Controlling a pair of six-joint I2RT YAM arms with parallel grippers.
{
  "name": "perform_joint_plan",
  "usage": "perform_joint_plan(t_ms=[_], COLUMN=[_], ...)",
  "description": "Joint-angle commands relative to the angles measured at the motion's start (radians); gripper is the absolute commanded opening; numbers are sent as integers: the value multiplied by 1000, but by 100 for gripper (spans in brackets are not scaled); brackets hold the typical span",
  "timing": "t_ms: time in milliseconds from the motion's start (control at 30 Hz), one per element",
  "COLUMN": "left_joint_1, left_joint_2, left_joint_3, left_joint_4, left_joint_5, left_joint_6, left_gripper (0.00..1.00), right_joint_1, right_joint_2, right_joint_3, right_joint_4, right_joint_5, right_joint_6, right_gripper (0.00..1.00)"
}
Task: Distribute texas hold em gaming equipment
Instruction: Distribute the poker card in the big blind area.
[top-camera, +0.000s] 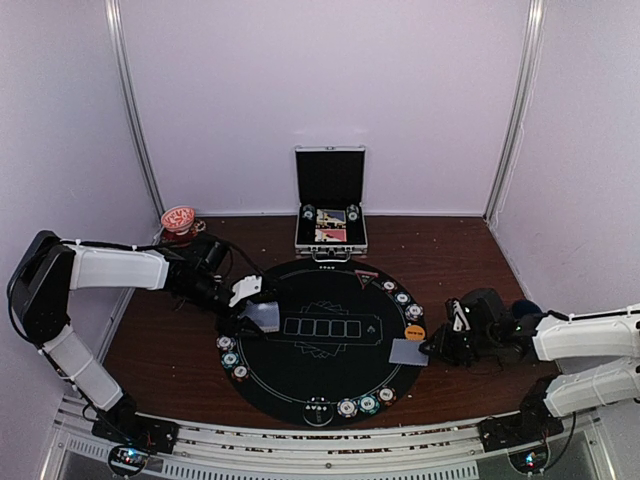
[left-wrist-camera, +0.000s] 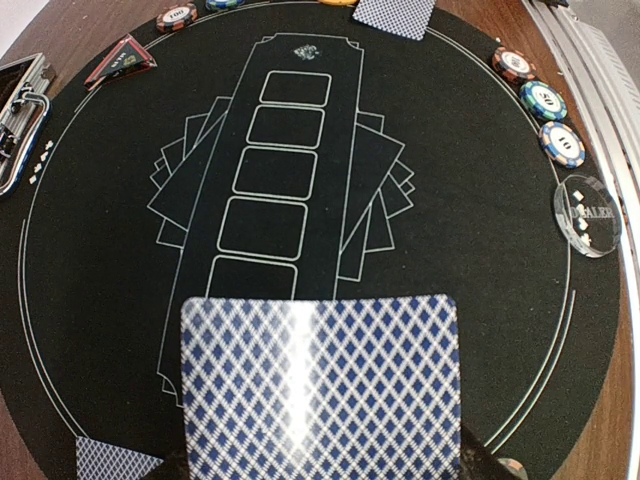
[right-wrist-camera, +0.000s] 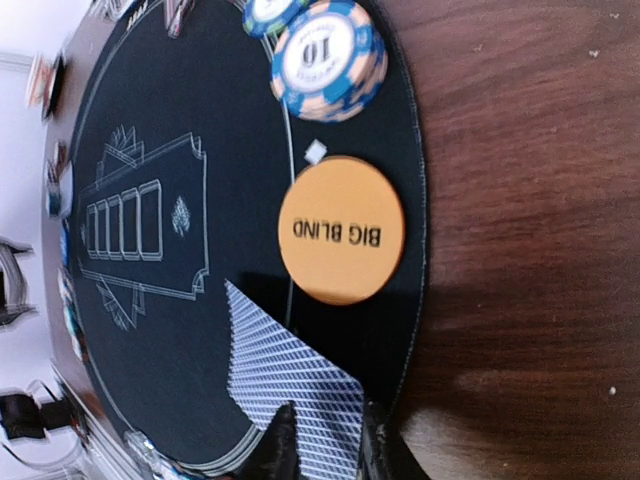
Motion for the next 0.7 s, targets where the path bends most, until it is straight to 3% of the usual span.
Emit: perform_joint_plan(t_ms=[0, 200, 400, 533, 667], left_joint_1=[6, 6, 5, 5, 5], left_joint_2=[6, 7, 8, 8, 12], left_joint_3=[14, 15, 15, 15, 17], left_joint_4=[16, 15, 12, 12, 7], left_joint_5=[14, 15, 18, 20, 21], left_joint_6=[9, 9, 11, 14, 15], left_gripper=[61, 61, 61, 61, 61], right_joint_1=[-6, -6, -5, 3, 20], right_joint_2=[-38, -76, -94, -92, 14], right_joint_3=[66, 105, 188, 215, 255], right_joint_4=[-106, -184, -215, -26, 160], right_joint_5=[93, 138, 144, 4, -84], right_joint_6=[-47, -69, -116, -146, -161], right_gripper=[34, 50, 53, 56, 60])
